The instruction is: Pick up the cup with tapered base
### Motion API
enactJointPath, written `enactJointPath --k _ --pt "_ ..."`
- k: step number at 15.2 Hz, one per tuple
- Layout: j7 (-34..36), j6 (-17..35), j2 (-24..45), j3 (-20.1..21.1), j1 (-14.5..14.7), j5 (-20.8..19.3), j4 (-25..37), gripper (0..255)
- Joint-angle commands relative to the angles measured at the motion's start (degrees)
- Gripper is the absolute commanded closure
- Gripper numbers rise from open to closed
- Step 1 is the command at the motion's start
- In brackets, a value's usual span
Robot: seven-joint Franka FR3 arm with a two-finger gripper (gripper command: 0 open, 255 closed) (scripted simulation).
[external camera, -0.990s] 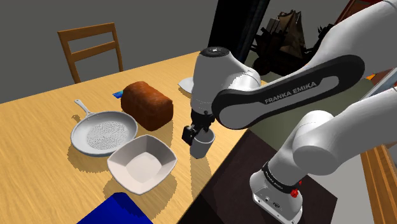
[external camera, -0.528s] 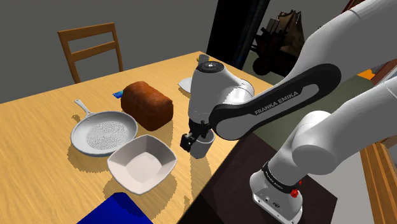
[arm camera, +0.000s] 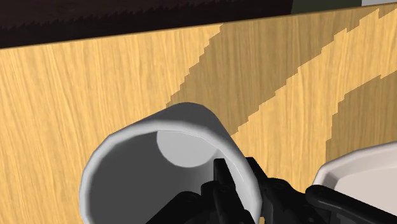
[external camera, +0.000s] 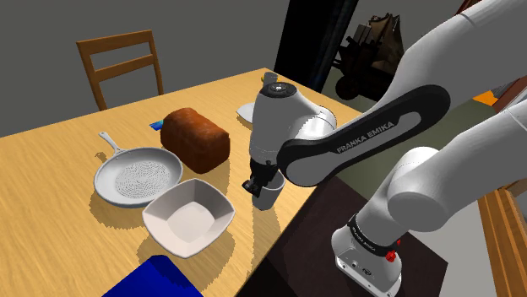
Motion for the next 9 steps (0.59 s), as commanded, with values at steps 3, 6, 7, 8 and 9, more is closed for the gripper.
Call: enactJointPath --k 3,6,7,8,9 --pt "0.02 0.13 0.05 0.02 -0.01 -0.01 -0.10 255" --pt "-0.96 -3.17 -2.64 -0.85 0.75 0.93 0.61 255" --pt "-1.24 -4.25 -3.48 -1.13 0.96 1.16 0.88 255" --pt "-1.50 -5.33 -4.30 -1.40 1.16 1.37 1.16 255" --pt "-1.73 -6.40 -5.09 -1.67 1.34 1.54 1.46 255"
